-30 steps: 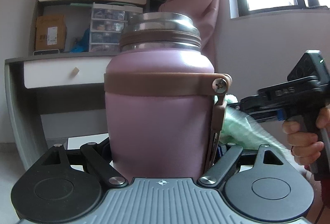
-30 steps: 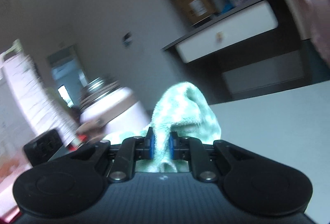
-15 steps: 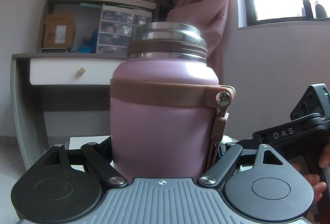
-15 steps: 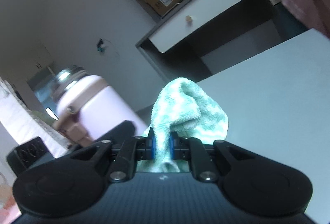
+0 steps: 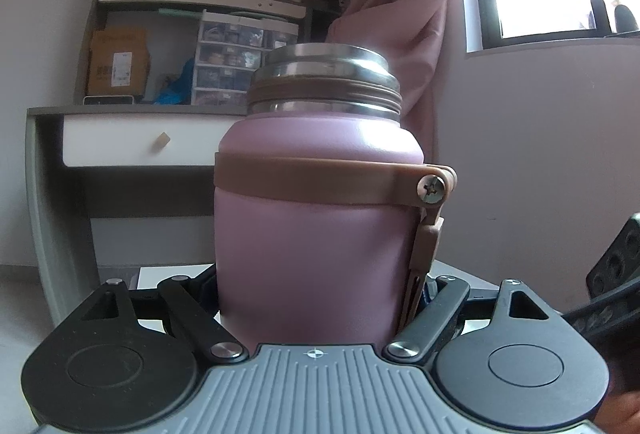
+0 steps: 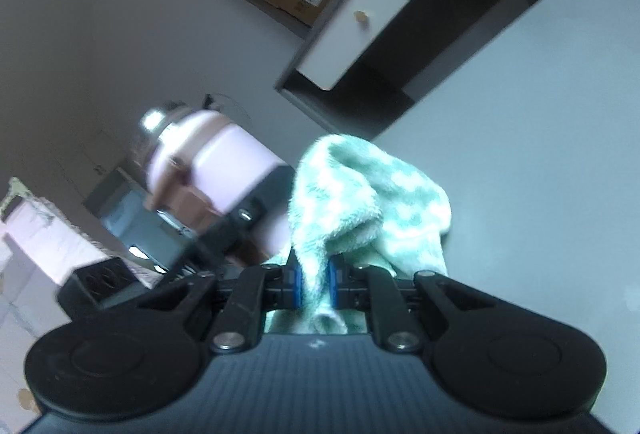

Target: Clean container

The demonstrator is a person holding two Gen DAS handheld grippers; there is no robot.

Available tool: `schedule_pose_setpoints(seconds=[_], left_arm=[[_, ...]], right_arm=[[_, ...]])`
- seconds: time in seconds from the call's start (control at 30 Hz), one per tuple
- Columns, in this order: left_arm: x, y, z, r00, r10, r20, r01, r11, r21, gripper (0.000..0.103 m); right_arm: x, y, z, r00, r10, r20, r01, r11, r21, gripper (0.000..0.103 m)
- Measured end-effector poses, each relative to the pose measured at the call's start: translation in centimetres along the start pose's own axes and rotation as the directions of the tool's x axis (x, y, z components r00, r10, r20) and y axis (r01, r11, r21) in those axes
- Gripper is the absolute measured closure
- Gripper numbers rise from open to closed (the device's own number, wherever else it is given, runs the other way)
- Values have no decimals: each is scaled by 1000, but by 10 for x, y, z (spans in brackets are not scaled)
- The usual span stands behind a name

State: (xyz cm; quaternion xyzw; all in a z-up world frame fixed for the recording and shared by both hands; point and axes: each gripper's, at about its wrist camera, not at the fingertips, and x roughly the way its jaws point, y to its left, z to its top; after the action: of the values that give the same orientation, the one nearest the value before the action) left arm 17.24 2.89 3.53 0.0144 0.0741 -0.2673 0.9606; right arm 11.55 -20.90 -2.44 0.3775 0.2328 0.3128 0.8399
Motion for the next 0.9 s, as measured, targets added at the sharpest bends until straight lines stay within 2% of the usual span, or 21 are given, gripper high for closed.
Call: schedule_pose_setpoints(seconds=[0.2,0.43,0.53,0.73,0.9], left_arm=[[-1,-1,-1,1000,1,4,-1,1000,-2,20],[-3,4,0,1000,-4,2,4,1000,-5,20],[-4,5,0,1000,-6,1,6,1000,-5,20],[-2,4,5,1000,-6,0,6,1000,-5,20],[-1,4,5,1000,-7,0,7,1000,-3,20]], right_arm=[[7,-5,2,995,-98,-8,98,995,-15,91],[-6,5,9,997,29,74,-29,1000,5,91],[-4,5,10,996,58,66,-59,998,14,91],[3,-1,3,998,36,44,-37,999,23,91],[7,-3,-2,999,-37,9,37,999,-16,91]])
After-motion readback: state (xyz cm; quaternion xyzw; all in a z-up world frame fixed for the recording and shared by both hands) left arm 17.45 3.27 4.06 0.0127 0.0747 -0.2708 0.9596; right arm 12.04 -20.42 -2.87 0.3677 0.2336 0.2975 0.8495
